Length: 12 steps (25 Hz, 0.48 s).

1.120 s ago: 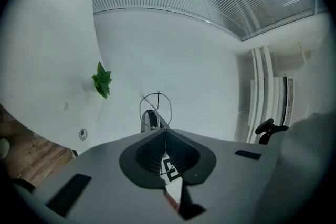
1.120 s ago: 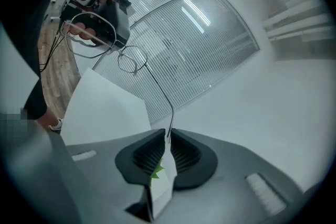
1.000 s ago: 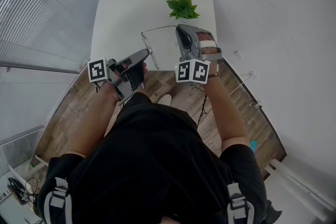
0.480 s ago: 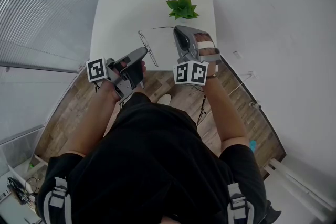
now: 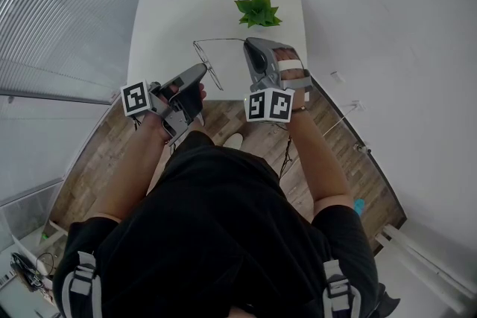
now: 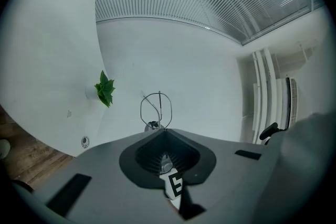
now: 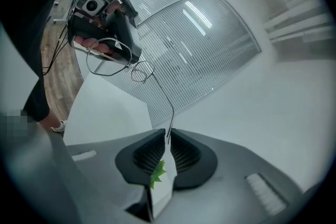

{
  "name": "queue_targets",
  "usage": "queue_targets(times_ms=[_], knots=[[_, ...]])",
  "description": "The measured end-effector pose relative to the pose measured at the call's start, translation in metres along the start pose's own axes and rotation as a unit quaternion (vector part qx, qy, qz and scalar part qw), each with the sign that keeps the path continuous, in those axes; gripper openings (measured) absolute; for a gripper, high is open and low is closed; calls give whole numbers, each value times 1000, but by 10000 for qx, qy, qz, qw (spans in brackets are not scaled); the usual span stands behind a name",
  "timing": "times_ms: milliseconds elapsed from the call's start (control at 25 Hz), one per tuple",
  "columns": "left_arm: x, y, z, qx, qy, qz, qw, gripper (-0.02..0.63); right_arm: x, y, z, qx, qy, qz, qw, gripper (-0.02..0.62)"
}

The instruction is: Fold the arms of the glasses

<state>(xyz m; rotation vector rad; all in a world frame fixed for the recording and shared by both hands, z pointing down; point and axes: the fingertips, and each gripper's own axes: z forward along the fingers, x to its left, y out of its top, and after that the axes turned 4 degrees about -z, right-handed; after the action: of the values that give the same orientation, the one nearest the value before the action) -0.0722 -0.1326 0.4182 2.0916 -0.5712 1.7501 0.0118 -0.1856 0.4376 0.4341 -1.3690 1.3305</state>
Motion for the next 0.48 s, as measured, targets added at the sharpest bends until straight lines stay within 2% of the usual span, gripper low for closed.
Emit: queue_targets(times_ms=[480], knots=[[0,6,-7,-189,18,-21,9998,11,4,13,-4,-79,54,-12,10000,41]])
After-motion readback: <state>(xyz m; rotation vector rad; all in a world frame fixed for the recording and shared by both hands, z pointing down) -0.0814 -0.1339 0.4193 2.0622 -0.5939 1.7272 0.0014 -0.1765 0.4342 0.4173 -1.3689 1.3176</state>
